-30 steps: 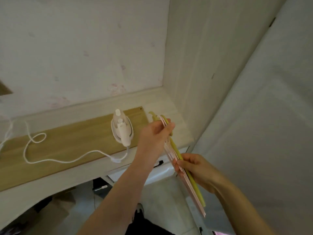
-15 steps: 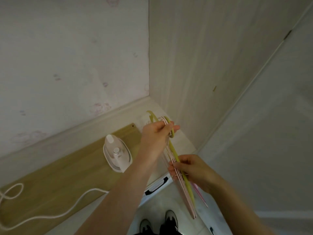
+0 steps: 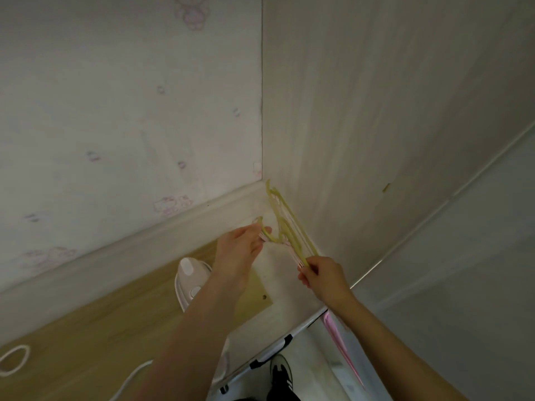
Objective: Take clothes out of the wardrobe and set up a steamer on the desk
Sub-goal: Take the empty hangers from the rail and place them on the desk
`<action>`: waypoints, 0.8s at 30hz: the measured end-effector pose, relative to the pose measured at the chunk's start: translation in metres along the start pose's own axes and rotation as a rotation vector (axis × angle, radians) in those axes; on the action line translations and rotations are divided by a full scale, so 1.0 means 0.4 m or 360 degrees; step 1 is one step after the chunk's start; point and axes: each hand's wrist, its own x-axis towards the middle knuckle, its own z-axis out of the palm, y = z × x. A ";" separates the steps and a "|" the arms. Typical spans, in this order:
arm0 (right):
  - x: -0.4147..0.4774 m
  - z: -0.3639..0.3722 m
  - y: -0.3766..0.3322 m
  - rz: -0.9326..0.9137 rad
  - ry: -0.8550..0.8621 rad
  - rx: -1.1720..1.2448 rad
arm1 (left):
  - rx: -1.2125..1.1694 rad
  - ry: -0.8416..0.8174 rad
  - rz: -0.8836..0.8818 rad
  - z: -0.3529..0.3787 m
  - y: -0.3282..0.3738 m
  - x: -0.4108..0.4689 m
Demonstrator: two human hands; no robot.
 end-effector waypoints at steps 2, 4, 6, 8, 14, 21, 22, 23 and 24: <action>0.038 0.016 0.008 -0.0037 0.0037 -0.0134 | -0.0003 0.0095 -0.0026 -0.008 -0.011 0.033; 0.071 0.034 0.016 -0.0051 0.0054 -0.0214 | -0.0003 0.0171 -0.0052 -0.017 -0.027 0.065; 0.095 0.048 0.020 -0.0076 0.0028 -0.0344 | 0.0028 0.0224 -0.0074 -0.026 -0.042 0.096; 0.112 0.059 0.023 -0.0103 0.0021 -0.0453 | 0.0053 0.0280 -0.0094 -0.035 -0.057 0.125; 0.150 0.086 0.039 -0.0122 -0.0056 -0.0669 | 0.0259 0.0422 -0.0092 -0.069 -0.111 0.184; 0.164 0.116 0.065 -0.0091 -0.0122 -0.0773 | 0.0938 0.0485 0.0014 -0.101 -0.149 0.207; 0.165 0.120 0.068 -0.0085 -0.0129 -0.0796 | 0.1174 0.0487 0.0082 -0.101 -0.155 0.205; 0.167 0.125 0.072 -0.0082 -0.0128 -0.0818 | 0.1425 0.0490 0.0223 -0.100 -0.163 0.206; 0.169 0.130 0.077 -0.0086 -0.0122 -0.0831 | 0.1661 0.0470 0.0424 -0.100 -0.174 0.206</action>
